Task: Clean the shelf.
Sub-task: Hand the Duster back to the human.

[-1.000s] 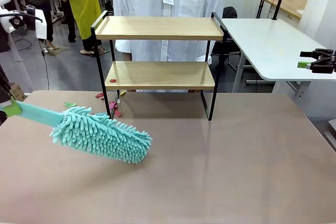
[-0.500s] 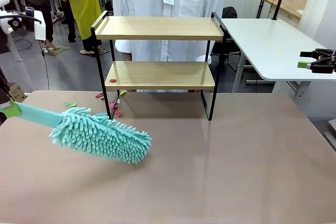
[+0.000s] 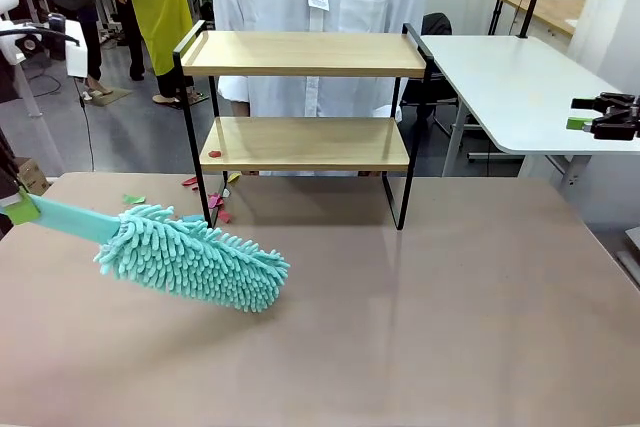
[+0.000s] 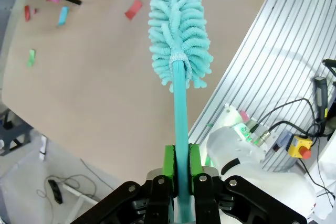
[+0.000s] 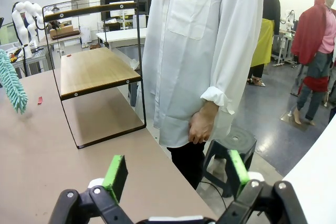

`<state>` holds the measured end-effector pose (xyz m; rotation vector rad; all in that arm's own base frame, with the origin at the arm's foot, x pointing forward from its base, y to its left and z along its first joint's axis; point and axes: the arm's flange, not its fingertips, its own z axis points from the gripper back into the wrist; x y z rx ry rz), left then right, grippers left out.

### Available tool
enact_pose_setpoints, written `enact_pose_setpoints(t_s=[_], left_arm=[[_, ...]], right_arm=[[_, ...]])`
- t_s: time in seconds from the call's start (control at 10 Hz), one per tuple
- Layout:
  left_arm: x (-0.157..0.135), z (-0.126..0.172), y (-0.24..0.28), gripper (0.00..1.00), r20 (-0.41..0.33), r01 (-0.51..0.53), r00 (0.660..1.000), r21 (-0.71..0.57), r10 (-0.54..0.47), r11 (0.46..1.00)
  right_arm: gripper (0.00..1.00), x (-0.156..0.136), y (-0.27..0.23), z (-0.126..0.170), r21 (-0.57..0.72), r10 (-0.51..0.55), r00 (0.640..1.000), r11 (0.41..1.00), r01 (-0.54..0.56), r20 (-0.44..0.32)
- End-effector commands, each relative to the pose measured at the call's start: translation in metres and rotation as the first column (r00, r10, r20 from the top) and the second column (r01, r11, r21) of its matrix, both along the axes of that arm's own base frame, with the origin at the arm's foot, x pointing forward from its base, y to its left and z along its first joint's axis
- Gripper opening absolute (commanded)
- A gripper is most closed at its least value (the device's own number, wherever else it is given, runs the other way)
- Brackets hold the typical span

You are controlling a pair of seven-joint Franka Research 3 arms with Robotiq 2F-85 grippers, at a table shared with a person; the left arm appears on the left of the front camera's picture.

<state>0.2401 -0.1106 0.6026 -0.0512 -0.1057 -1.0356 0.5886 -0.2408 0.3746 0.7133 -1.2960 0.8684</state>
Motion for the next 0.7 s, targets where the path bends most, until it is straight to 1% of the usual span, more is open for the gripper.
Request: enact_pose_setpoints(t_s=[0.0,0.1,0.2,0.3,0.4,0.5,0.6], left_arm=[[0.002,0.006,0.005,0.13,0.068,0.053,0.997,-0.072,-0.048,0.996],[0.008,-0.004,0.006,0.13,0.104,0.093,0.991,-0.143,-0.078,0.985],[0.013,-0.017,0.008,0.13,0.124,0.122,0.987,-0.205,-0.097,0.971],[0.022,-0.027,0.011,0.13,0.156,0.151,0.981,-0.278,-0.111,0.949],[0.025,-0.038,0.013,0.13,0.199,0.194,0.971,-0.346,-0.13,0.918],[0.03,-0.05,0.011,0.13,0.239,0.226,0.961,-0.383,-0.141,0.895],[0.038,-0.061,0.009,0.13,0.273,0.26,0.95,-0.417,-0.153,0.871]], right_arm=[[1.0,0.003,0.014,0.023,0.013,0.113,0.993,0.993,-0.113,0.011],[1.0,0.006,0.03,0.042,0.002,0.208,0.978,0.978,-0.208,0.001],[1.0,0.006,0.045,0.062,-0.014,0.297,0.955,0.955,-0.297,-0.015],[1.0,0.004,0.062,0.085,-0.039,0.385,0.922,0.921,-0.387,-0.044],[1.0,-0.001,0.079,0.1,-0.035,0.459,0.882,0.885,-0.465,-0.109],[1.0,-0.009,0.097,0.112,-0.021,0.497,0.847,0.86,-0.509,-0.189],[1.0,-0.02,0.116,0.122,-0.025,0.482,0.843,0.865,-0.502,-0.241]])
